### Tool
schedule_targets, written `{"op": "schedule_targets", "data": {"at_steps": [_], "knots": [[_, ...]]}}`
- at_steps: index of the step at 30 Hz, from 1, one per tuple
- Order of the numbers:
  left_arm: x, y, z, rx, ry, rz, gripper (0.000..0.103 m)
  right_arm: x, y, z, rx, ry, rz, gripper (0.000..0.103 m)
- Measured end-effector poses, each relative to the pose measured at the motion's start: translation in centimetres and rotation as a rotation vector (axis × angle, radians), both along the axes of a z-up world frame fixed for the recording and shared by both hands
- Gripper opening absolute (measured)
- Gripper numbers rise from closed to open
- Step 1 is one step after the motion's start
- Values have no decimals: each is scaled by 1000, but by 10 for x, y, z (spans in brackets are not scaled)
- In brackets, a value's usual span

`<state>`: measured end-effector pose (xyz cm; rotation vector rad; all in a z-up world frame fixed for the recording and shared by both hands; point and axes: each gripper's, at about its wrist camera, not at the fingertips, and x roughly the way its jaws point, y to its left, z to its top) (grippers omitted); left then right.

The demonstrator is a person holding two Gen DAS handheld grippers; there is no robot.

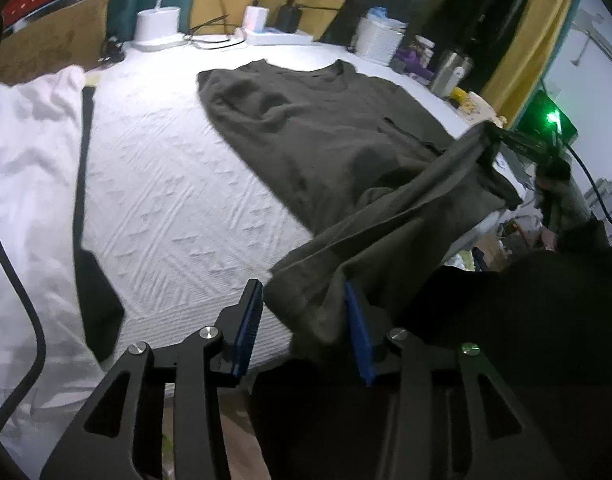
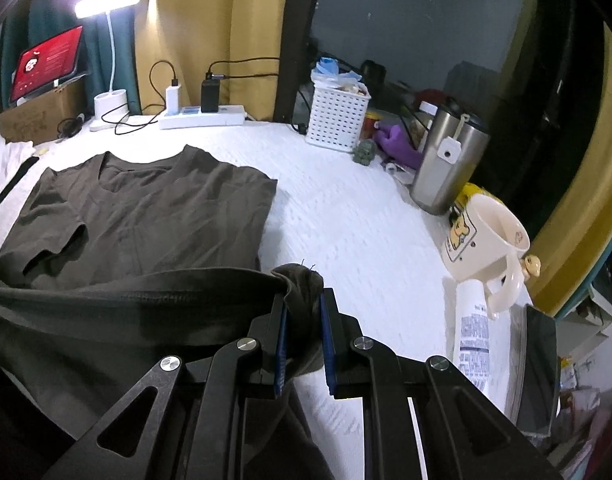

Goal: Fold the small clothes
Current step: 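Raise the shirt side with the left tool while the right tool holds the hem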

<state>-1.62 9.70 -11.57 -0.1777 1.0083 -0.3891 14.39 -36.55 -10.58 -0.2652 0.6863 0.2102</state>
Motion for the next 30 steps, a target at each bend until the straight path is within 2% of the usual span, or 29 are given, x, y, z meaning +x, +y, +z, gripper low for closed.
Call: {"op": "schedule_targets", "data": {"at_steps": [4, 7, 8, 9, 10, 17, 26, 30], "knots": [[6, 9, 1, -51, 0, 20, 44, -5, -3, -2, 4, 5, -4, 15], [6, 6, 0, -53, -13, 1, 43, -6, -5, 1, 10, -2, -6, 15], [6, 5, 0, -45, -19, -4, 37, -7, -5, 2, 12, -7, -6, 15], [6, 2, 1, -30, -38, -10, 26, -7, -6, 4, 13, -12, -5, 15], [5, -1, 4, -14, -59, -15, 8, -8, -5, 7, 14, -18, -2, 15], [12, 6, 44, 60, -236, 83, 6, -6, 5, 38, 8, -83, 28, 15], [60, 21, 70, 115, -361, 156, 6, 17, 22, 70, 17, -156, 57, 15], [84, 36, 78, 107, -396, 211, 6, 31, 28, 76, 25, -167, 63, 15]]}}
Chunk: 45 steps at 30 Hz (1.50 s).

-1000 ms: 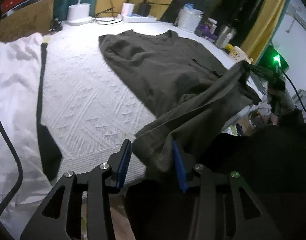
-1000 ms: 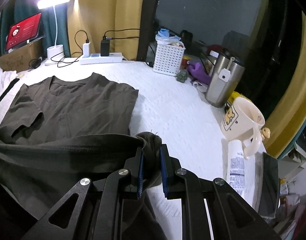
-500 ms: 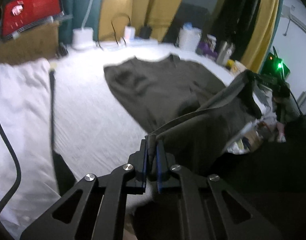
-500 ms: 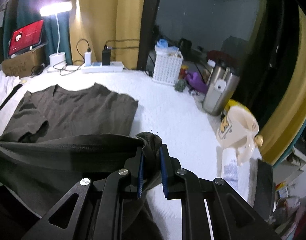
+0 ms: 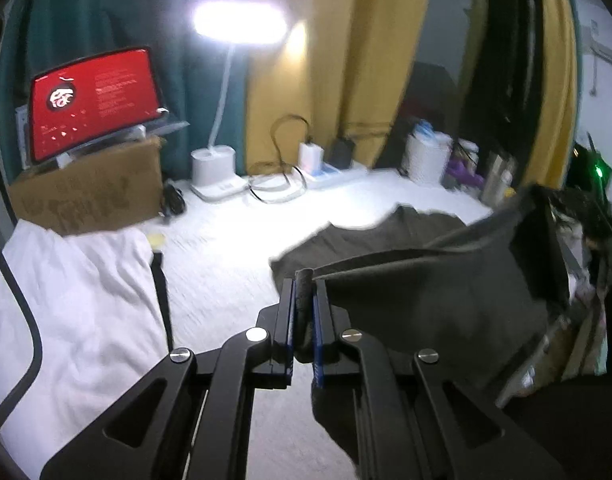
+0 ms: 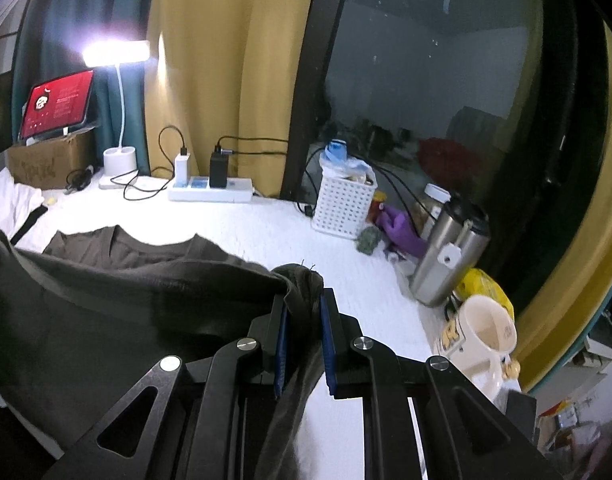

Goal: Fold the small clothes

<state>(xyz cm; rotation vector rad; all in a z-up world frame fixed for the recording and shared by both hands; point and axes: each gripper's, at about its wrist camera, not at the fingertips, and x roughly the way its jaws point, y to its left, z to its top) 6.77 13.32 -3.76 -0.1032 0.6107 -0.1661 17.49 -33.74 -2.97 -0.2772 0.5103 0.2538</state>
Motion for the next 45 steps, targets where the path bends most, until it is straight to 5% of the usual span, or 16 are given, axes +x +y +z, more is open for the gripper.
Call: {"op": "schedule_targets", "data": {"at_steps": [13, 28, 31, 33, 34, 40, 45], "knots": [[89, -1, -8, 60, 16, 0, 6, 81, 11, -17, 12, 71, -1, 15], [174, -8, -80, 134, 235, 27, 6, 197, 14, -95, 9, 309, -26, 15], [179, -6, -85, 132, 253, 59, 10, 210, 13, -104, 5, 326, -40, 30], [181, -2, -86, 133, 253, 84, 11, 214, 11, -103, -16, 299, -70, 69], [182, 0, -85, 125, 254, 95, 11, 215, 9, -101, -15, 286, -87, 78], [174, 18, -68, 123, 226, 189, 11, 194, 6, -77, -20, 236, -82, 81], [154, 18, -59, 86, 215, 176, 14, 154, 27, -69, 32, 278, 47, 81]]}}
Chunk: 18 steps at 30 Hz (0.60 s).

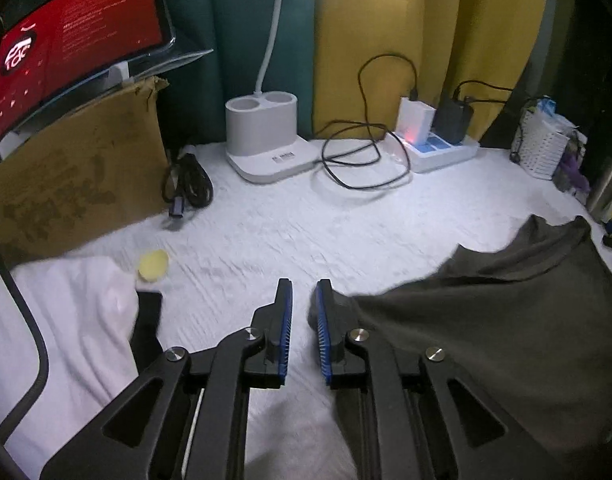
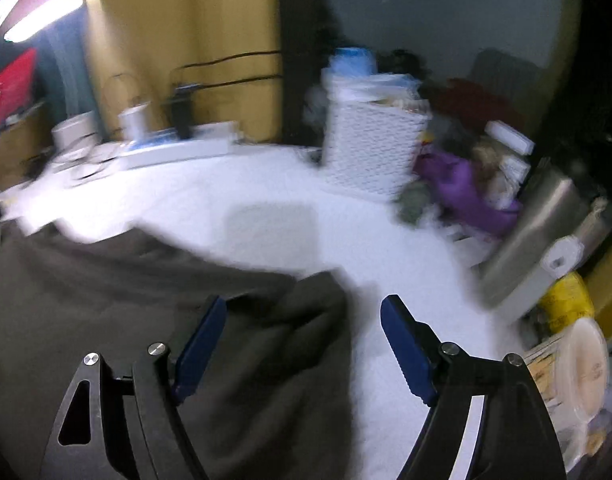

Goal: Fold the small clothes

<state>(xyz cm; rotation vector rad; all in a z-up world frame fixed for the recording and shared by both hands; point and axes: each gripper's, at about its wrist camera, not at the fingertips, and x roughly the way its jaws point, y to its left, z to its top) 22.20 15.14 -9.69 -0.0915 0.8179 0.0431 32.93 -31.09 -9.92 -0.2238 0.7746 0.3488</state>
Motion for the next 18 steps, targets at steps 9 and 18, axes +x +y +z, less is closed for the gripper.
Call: {"op": "schedule_targets", "data": {"at_steps": [9, 18], "knots": [[-10, -13, -3, -56, 4, -37, 24, 4, 64, -46, 23, 191, 175, 81], [11, -45, 9, -68, 1, -130, 24, 64, 94, -52, -6, 156, 170, 81]]}}
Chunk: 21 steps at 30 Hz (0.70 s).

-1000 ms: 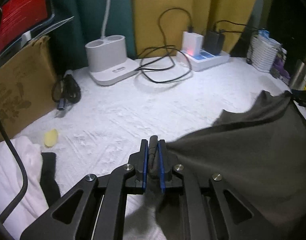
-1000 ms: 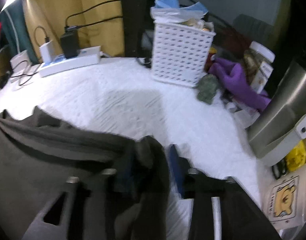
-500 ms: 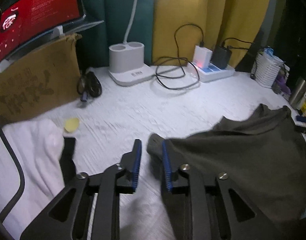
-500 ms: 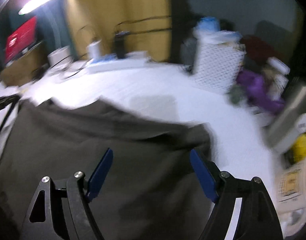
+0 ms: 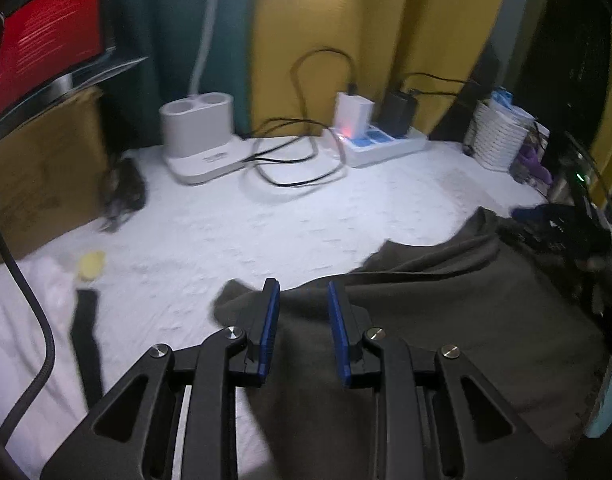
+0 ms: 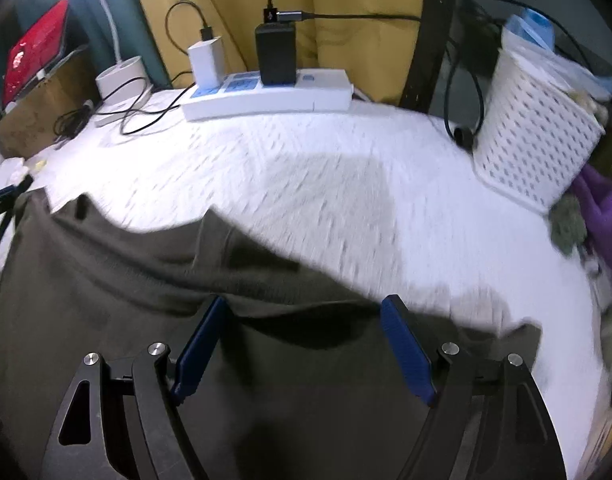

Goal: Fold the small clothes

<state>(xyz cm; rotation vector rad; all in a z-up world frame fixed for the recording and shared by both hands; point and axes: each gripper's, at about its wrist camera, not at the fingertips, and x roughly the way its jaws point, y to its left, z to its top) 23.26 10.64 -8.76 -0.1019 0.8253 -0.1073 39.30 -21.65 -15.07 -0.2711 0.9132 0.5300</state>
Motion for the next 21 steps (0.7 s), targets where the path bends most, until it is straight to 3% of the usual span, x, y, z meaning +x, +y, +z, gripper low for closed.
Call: {"op": "schedule_targets", "data": {"at_steps": [7, 14, 16, 19, 21], "knots": [[20, -47, -1, 25, 15, -162, 24, 35, -3, 19, 48, -40, -98, 81], [46, -76, -21, 63, 78, -211, 24, -4, -18, 38, 42, -78, -93, 81], [56, -81, -25, 72, 92, -208, 24, -19, -10, 35, 6, -68, -50, 81], [71, -84, -32, 88, 113, -181, 25, -32, 16, 19, -142, -119, 26, 81], [75, -86, -31, 102, 103, -176, 25, -23, 26, 10, -152, -105, 29, 81]]}}
